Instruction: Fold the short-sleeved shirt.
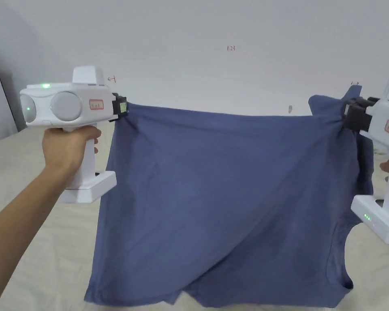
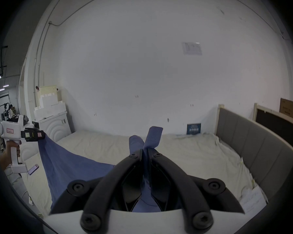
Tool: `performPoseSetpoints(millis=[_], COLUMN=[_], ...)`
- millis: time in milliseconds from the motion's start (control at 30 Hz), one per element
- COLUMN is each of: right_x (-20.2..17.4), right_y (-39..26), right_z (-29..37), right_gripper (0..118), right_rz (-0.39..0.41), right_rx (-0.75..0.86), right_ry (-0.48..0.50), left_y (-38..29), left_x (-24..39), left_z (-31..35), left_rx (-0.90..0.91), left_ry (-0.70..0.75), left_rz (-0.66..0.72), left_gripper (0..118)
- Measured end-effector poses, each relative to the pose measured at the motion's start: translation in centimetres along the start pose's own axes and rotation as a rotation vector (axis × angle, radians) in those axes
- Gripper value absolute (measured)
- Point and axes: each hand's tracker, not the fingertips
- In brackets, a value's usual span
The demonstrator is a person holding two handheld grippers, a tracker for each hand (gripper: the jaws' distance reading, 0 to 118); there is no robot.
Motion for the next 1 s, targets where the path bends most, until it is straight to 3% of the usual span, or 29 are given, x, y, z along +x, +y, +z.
performPoseSetpoints(millis=[167, 533, 733, 1000], right_x=[-0.2, 0.3, 0.6, 0.7], right_y=[4.9, 12.6, 10.3, 1.8], right_z=[-2.8, -5.3, -6.9, -8.4], right_gripper=[4, 4, 4, 4], right_rz=[0.065, 0.097, 0.106, 0.087], right_rx=[0.071, 0.186, 0.172, 0.026], right_ry=[-0.005, -0.026, -0.024, 0.001], left_y=[4.1, 12.1, 11.7, 4.3], left_x=[-0.1, 1.5, 1.7, 0.5], left_z=[-1.6, -2.4, -4.2, -7.7], left_rx=[0.056, 0.180, 0.175, 0.020], left_ry=[0.026, 0.054, 0.062, 0.080], left_rz=[-0.013, -0.098, -0.125, -0.174], left_gripper=[1, 1, 1, 1])
